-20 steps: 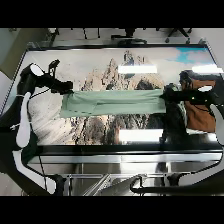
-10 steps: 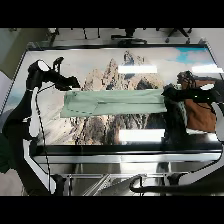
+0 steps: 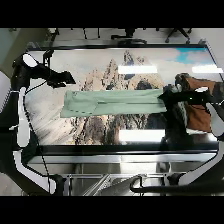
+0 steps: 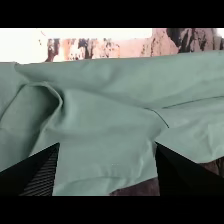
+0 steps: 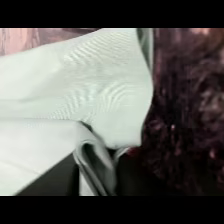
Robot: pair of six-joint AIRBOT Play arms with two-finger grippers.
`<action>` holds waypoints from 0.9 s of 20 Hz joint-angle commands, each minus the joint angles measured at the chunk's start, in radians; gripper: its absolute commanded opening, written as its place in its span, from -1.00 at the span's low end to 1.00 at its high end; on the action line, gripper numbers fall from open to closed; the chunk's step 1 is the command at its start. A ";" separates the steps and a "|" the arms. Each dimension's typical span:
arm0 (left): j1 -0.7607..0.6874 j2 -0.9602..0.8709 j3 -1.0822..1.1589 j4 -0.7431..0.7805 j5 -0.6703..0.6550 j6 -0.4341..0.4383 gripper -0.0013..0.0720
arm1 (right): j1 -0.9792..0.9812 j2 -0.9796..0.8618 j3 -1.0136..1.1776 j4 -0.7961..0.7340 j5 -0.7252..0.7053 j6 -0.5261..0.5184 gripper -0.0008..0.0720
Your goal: Fold the shirts.
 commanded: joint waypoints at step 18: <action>-0.631 -0.455 0.179 -0.109 0.502 -0.002 -0.89 | 0.019 0.334 0.280 0.135 0.363 0.123 -0.93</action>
